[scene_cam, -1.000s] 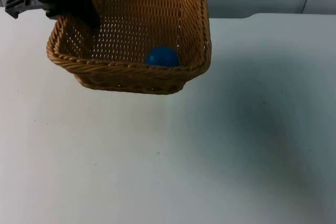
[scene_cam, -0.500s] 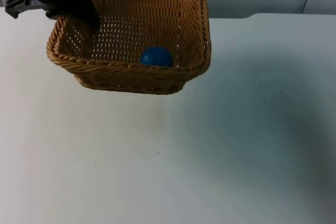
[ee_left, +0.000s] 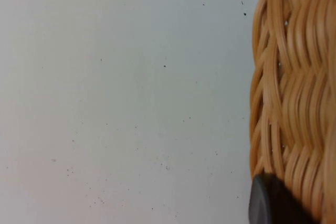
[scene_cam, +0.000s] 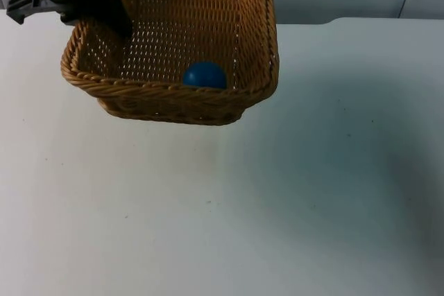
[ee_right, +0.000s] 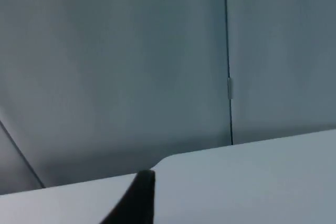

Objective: Pick up the basket with the left hand and place the ball into the basket with the right hand.

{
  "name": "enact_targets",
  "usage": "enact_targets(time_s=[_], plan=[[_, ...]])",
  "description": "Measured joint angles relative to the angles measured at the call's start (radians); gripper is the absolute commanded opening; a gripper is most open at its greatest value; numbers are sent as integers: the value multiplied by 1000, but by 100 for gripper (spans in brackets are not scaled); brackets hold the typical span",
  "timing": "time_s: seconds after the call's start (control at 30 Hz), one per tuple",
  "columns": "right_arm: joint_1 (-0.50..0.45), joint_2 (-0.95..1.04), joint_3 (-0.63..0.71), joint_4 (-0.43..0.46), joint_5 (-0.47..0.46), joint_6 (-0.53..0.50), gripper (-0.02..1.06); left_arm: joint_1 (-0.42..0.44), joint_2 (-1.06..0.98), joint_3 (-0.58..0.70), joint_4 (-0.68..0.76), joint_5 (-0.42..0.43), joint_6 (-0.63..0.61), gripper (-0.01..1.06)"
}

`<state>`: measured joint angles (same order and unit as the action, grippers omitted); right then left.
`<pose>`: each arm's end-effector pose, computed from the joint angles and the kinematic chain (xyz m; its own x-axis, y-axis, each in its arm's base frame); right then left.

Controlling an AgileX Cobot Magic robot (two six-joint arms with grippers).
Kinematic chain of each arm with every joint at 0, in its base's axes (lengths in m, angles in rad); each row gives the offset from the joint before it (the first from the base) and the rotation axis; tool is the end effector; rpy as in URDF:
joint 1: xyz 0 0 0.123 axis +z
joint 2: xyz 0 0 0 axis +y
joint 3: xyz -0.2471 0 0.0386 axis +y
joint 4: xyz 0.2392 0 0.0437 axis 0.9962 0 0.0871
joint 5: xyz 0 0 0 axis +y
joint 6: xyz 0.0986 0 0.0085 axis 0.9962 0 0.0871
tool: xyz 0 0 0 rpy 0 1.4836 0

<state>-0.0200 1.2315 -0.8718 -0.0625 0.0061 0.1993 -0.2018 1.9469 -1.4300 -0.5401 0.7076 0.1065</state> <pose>0.2885 -0.0058 0.2982 -0.2696 0.1418 -0.9525 0.0577 0.9897 0.1310 0.3867 -0.1129 0.1769 -0.9221 -0.1149 -0.3696 0.0604 0.9005 -0.4306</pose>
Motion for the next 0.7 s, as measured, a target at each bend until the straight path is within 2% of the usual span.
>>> enact_targets(time_s=[0.17,0.3,0.7], plan=[[-3,20,30,-34,-6,-85,105,0,0,0,0,0,0,0],[-3,30,42,-90,17,-213,105,0,0,0,0,0,2,0],[-3,51,42,-99,12,-199,105,0,0,0,0,0,2,0]])
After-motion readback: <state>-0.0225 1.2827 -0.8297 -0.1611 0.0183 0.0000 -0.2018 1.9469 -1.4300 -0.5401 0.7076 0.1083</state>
